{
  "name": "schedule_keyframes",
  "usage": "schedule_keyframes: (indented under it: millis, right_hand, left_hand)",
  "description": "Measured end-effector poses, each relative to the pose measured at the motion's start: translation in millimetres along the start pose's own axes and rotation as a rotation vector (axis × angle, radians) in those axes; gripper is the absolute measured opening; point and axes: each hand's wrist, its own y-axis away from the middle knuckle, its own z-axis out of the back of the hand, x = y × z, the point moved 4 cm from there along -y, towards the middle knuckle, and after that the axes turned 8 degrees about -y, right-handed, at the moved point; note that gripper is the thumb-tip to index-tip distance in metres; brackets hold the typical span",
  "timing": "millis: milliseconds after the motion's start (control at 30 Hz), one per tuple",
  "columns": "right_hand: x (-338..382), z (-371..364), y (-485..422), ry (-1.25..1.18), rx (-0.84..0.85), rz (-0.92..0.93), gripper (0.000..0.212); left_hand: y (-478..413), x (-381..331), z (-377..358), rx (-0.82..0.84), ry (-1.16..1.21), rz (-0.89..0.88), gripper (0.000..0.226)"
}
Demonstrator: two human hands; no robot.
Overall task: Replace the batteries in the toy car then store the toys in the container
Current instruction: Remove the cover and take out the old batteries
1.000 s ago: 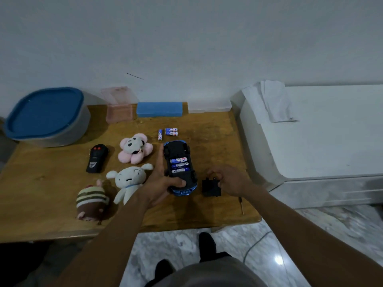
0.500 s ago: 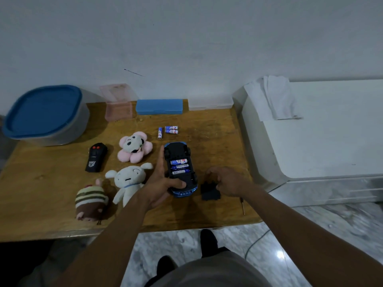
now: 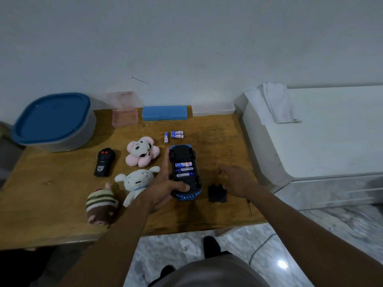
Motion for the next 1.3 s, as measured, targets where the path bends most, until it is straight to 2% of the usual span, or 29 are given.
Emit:
schedule_keyframes:
  millis: [167, 300, 433, 700, 867, 1033, 1300]
  right_hand:
    - [37.7, 21.2, 13.2, -0.154, -0.220, 0.036, 0.019]
    - [87.2, 30.3, 25.7, -0.320, -0.290, 0.138, 0.009]
    - [110.7, 20.3, 31.5, -0.298, -0.356, 0.084, 0.009]
    - [125.4, -1.7, 44.0, -0.305, -0.414, -0.157, 0.022]
    - [125.1, -2.3, 33.7, -0.724, -0.462, -0.336, 0.013]
    - [129.4, 9.9, 34.0, -0.935, -0.401, -0.347, 0.022]
    - [114.8, 28.8, 46.5, -0.990, -0.403, -0.308, 0.017]
  left_hand:
    - [5.8, -2.0, 3.8, 0.052, -0.037, -0.008, 0.125]
    - [10.1, -3.9, 5.3, 0.120, -0.079, -0.049, 0.127]
    - [15.1, -5.5, 7.7, 0.149, -0.124, -0.116, 0.126]
    - [30.1, 8.7, 9.9, 0.060, -0.160, -0.170, 0.133]
    - [32.2, -1.2, 7.5, -0.014, -0.147, -0.218, 0.131]
    - [22.8, -15.5, 7.5, 0.007, -0.205, -0.261, 0.132]
    - [5.4, -17.1, -9.8, 0.028, -0.166, -0.224, 0.131]
